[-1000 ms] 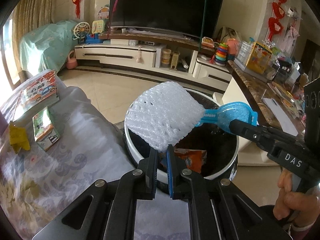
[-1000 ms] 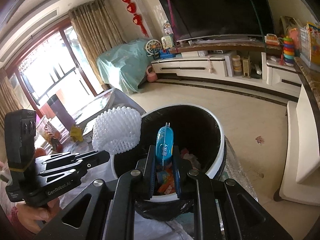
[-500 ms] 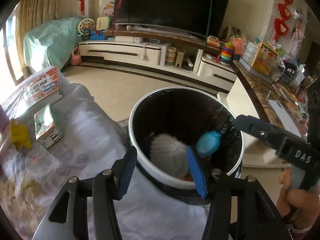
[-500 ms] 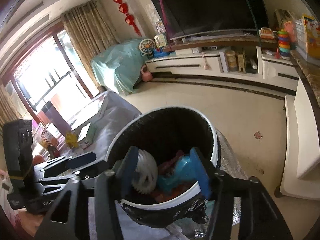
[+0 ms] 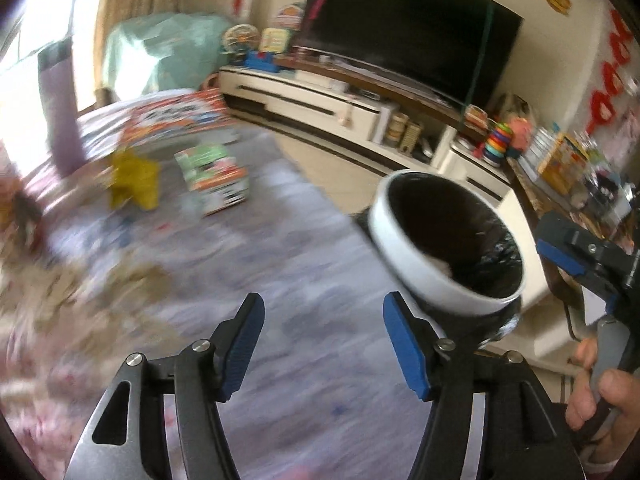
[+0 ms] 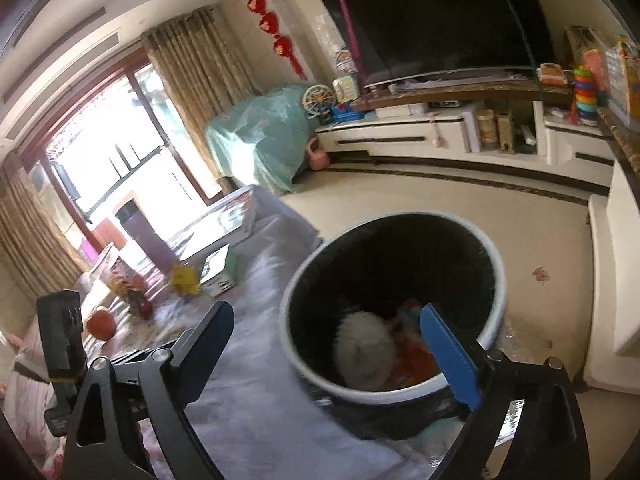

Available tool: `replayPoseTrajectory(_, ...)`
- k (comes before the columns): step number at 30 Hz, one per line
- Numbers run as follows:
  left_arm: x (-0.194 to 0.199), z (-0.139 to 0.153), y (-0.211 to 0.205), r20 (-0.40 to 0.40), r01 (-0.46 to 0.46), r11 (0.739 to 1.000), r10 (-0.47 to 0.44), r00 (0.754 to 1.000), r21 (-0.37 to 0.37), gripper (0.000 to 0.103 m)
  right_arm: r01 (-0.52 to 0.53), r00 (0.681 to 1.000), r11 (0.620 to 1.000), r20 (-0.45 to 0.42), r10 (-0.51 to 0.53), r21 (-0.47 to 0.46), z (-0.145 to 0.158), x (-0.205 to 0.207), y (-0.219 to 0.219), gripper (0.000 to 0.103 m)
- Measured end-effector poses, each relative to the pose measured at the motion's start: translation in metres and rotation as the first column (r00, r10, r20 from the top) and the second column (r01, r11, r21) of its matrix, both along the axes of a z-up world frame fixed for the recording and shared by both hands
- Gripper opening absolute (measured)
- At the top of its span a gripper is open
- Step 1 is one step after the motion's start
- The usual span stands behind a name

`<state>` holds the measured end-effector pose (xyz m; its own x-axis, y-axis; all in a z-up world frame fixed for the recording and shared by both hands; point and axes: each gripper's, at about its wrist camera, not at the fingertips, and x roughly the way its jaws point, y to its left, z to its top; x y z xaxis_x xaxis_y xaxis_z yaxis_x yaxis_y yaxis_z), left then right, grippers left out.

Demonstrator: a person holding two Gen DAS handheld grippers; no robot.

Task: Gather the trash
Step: 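Move both tools back over the table toward the red chip bag and yellow snack bag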

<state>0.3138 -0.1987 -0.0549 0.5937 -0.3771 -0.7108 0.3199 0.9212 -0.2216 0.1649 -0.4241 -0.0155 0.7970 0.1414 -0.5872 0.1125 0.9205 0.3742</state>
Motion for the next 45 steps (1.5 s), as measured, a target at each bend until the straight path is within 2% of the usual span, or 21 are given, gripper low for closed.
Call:
replayPoseTrajectory(6, -0.021, -0.004, 0.051, -0.011, -0.106, 0.994, 0.106, 0.994, -0.002, 0.062, -0.090, 0.996, 0.996, -0.016, 0.091, 0.020, -0.008, 0.013, 0.044, 0.097)
replayPoseTrajectory(13, -0.040, -0.002, 0.102, -0.019, -0.215, 0.977, 0.215, 0.976, -0.010, 0.062, -0.188, 0.981, 0.982, -0.050, 0.190, 0.035, -0.023, 0.029, 0.095, 0.097)
replayPoseTrajectory(22, -0.044, 0.003, 0.152, -0.020, -0.307, 0.952, 0.307, 0.952, -0.014, 0.062, -0.276, 0.959, 0.961, -0.056, 0.278, 0.029, -0.032, 0.047, 0.150, 0.097)
replayPoseTrajectory(33, -0.014, -0.001, 0.198, -0.018, -0.382, 0.924, 0.382, 0.924, 0.002, 0.062, -0.343, 0.938, 0.939, -0.050, 0.343, 0.001, -0.042, 0.096, 0.207, 0.097)
replayPoseTrajectory(45, 0.048, -0.013, 0.222, -0.020, -0.419, 0.908, 0.419, 0.908, 0.008, 0.062, -0.377, 0.926, 0.925, -0.061, 0.374, -0.055, -0.055, 0.153, 0.242, 0.096)
